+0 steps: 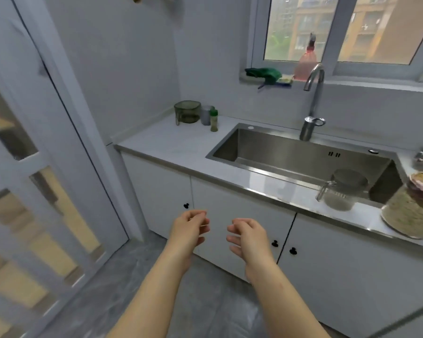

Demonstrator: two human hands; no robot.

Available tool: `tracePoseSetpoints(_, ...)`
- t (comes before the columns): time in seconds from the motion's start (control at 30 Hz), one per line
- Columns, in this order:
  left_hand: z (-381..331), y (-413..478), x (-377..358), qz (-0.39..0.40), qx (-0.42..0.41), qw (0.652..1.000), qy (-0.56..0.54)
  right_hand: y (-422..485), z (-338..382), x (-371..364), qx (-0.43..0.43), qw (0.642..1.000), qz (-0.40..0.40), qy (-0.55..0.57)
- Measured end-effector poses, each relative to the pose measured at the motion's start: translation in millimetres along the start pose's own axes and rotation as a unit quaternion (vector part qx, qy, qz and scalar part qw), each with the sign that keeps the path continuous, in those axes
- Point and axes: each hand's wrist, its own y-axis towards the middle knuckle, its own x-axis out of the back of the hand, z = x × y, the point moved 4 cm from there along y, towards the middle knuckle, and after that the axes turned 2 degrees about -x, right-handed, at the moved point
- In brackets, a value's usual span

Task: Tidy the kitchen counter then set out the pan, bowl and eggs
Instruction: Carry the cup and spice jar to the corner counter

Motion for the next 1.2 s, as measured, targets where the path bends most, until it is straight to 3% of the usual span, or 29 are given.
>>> tracePoseSetpoints(0.53,-133.3,322.1,94.8,-0.032,-0.041,0.999,-0.002,243.0,125.1,-236.2,0.019,0.999,0.038,-0.006)
tracePoseSetpoints(1.2,-207.4,586.8,34.8,-0.053,-0.004,0.997,0.052,494.6,238.9,-290.3,-0.003,1.000,0.009,0.018)
